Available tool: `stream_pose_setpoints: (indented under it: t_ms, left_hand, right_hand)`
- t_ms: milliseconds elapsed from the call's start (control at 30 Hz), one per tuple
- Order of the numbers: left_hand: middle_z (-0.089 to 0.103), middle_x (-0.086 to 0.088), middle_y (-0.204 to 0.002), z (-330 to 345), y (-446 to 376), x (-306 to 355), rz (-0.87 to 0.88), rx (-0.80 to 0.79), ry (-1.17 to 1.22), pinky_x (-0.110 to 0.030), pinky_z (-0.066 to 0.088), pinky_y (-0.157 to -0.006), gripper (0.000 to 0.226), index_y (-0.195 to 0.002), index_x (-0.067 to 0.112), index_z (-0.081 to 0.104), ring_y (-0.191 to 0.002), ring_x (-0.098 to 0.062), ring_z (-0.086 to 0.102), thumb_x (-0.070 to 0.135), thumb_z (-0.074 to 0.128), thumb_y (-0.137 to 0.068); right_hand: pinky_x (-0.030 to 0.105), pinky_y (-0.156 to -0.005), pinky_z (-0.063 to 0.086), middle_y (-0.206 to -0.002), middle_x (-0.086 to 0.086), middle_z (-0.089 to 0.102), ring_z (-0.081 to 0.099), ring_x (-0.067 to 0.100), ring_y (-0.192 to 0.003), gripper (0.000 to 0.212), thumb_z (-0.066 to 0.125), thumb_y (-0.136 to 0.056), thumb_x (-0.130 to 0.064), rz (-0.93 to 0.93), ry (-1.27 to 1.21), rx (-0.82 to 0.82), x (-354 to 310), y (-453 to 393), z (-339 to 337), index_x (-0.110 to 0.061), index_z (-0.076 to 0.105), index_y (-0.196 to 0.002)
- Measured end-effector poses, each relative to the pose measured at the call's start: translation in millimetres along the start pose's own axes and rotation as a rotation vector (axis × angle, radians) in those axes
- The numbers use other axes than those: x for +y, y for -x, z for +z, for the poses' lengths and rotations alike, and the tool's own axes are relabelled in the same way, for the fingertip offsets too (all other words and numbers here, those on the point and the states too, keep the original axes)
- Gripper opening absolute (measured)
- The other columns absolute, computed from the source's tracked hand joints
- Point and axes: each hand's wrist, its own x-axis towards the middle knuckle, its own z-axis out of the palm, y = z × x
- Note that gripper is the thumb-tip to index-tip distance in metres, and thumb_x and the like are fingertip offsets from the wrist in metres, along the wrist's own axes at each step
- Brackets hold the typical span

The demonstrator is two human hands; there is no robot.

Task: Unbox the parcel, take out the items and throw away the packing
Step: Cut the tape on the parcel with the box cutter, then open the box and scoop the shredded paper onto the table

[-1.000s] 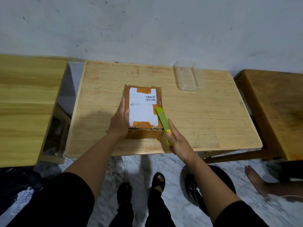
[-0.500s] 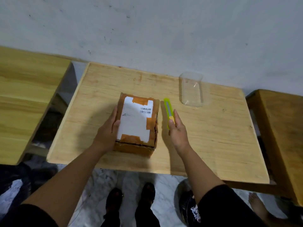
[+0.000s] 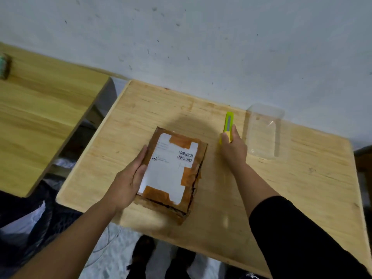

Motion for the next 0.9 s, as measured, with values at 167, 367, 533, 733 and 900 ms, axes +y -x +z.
stream_pose_setpoints:
  t_ms: [167, 367, 533, 733, 900]
  left_hand:
    - [0.04, 0.018, -0.127, -1.2, 2.3, 3.6, 0.024, 0.022, -0.061, 0.006, 0.033, -0.074, 0.047, -0.135, 0.049, 0.016, -0.107, 0.004, 0.045, 0.03, 0.035, -0.097]
    - [0.041, 0.049, -0.119, -12.3, 10.1, 4.9, 0.111, 0.051, 0.036, 0.004, 0.033, -0.088, 0.039, -0.121, 0.064, 0.034, -0.11, 0.026, 0.039, 0.041, 0.045, -0.091]
    - [0.032, 0.038, -0.13, -22.9, 18.7, -3.4, 0.199, -0.072, -0.144, -0.011, 0.034, -0.096, 0.066, -0.129, 0.055, 0.027, -0.117, 0.014, 0.038, 0.075, 0.046, -0.069]
    - [0.039, 0.006, -0.141, -31.3, -4.0, -12.5, 0.268, -0.097, -0.25, -0.025, 0.029, -0.104, 0.069, -0.134, 0.038, 0.033, -0.129, -0.008, 0.035, 0.069, 0.051, -0.075]
    - [0.039, -0.011, -0.145, -27.7, -30.0, -8.6, 0.157, 0.101, -0.279, -0.04, 0.029, -0.107, 0.058, -0.134, 0.012, 0.042, -0.134, -0.025, 0.033, 0.036, 0.061, -0.085]
  right_hand:
    - [0.035, -0.098, 0.036, -0.144, 0.009, 0.044, 0.043, 0.031, -0.127, 0.047, 0.029, -0.099, -0.034, -0.014, -0.095, -0.029, -6.3, 10.2, -9.0, -0.027, 0.022, -0.145]
    - [0.023, -0.091, 0.036, -0.116, -0.002, 0.06, 0.052, 0.011, -0.109, 0.035, 0.043, -0.095, -0.033, -0.275, -0.251, -0.149, -20.6, 45.2, 1.1, -0.031, 0.049, -0.13]
    - [0.03, -0.1, 0.041, -0.119, -0.002, 0.059, 0.051, 0.012, -0.115, 0.03, 0.049, -0.093, -0.02, -0.324, -0.166, -0.22, -28.7, 60.6, 8.6, -0.025, 0.058, -0.122]
    - [0.023, -0.099, 0.034, -0.124, 0.004, 0.058, 0.05, 0.016, -0.118, 0.03, 0.05, -0.093, -0.021, -0.197, -0.171, -0.035, -20.6, 86.3, 11.9, -0.021, 0.058, -0.122]
    - [0.02, -0.097, 0.033, -0.123, 0.006, 0.056, 0.05, 0.017, -0.116, 0.035, 0.054, -0.091, -0.024, -0.046, -0.197, 0.163, -6.4, 135.0, 13.7, -0.019, 0.055, -0.126]
